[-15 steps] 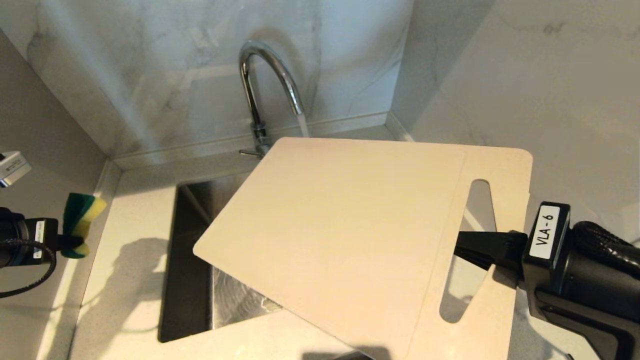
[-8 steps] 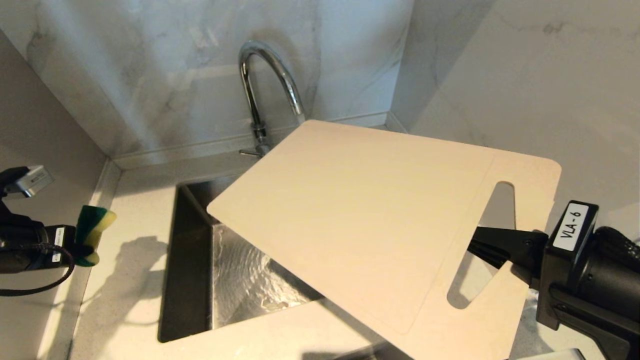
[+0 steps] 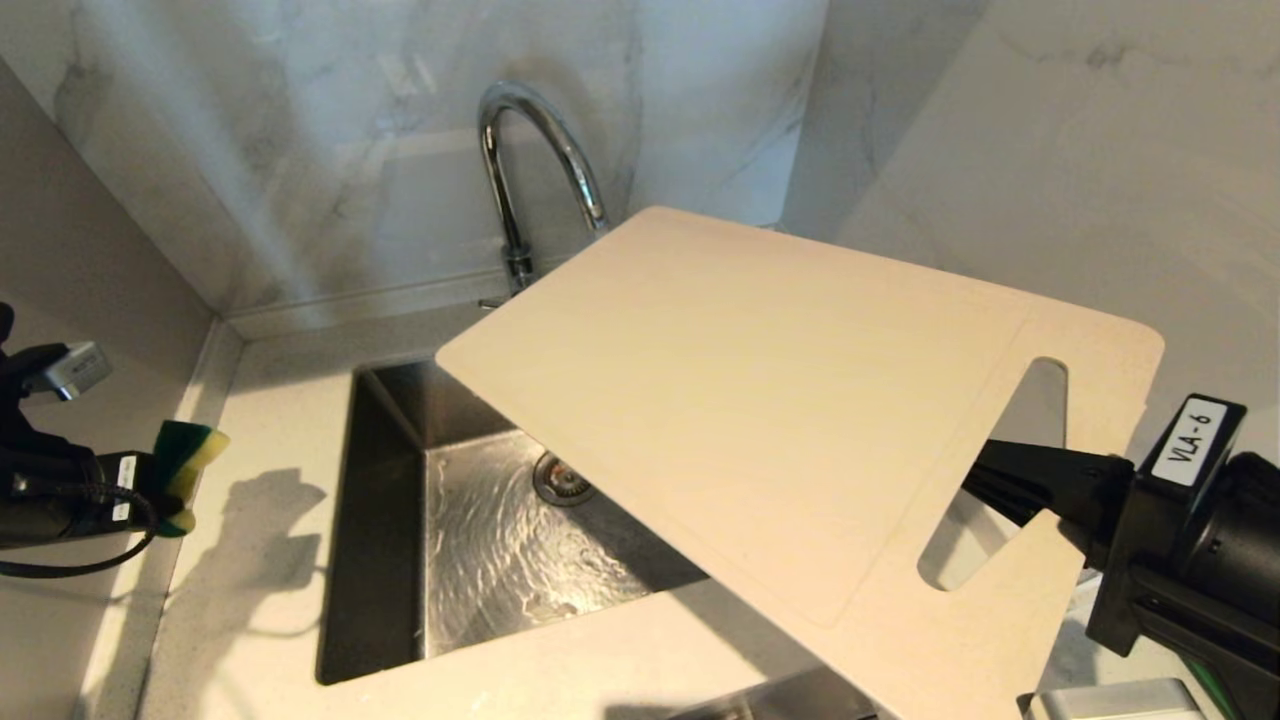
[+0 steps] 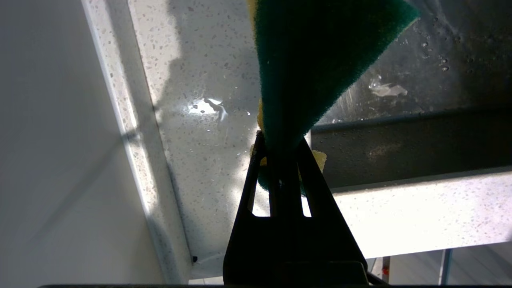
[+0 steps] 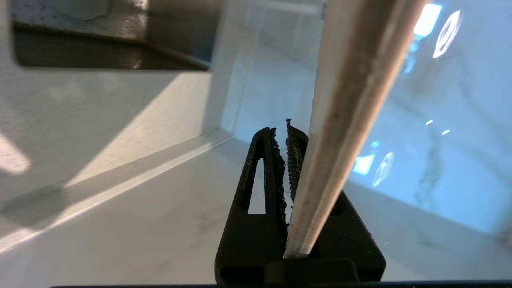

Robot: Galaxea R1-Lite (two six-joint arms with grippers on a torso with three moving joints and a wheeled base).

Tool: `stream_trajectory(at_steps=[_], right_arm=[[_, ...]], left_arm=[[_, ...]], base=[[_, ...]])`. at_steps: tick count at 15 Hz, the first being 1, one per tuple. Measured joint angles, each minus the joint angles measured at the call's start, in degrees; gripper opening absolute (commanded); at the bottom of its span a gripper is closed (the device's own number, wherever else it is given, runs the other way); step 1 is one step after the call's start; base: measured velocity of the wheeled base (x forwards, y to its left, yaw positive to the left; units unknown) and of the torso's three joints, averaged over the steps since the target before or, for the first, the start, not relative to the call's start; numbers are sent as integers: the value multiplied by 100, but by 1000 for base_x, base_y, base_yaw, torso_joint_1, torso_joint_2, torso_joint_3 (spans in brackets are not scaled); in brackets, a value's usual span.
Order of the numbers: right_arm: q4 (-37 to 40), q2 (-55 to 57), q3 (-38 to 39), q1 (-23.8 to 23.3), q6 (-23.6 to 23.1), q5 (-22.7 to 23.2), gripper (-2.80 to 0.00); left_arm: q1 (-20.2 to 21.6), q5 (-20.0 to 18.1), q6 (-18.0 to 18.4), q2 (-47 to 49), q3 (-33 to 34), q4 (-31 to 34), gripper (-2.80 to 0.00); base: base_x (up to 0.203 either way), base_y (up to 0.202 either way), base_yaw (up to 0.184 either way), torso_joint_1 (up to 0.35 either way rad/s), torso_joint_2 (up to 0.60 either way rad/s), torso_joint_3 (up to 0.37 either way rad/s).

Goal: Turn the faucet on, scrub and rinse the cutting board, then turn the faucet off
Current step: Put down the cutting board

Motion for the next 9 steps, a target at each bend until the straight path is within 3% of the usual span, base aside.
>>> stream_trajectory(at_steps=[6,9], right_arm=[[-9,-121,328,-99,314,-543,-280],[-9,-198,515,-107,401,-580,-280]], left_arm=[[130,28,16,265,-14,30,-280],[205,-13,16,447,-13,29,-280]], base=[[0,0,0,0,0,0],[0,0,0,0,0,0]])
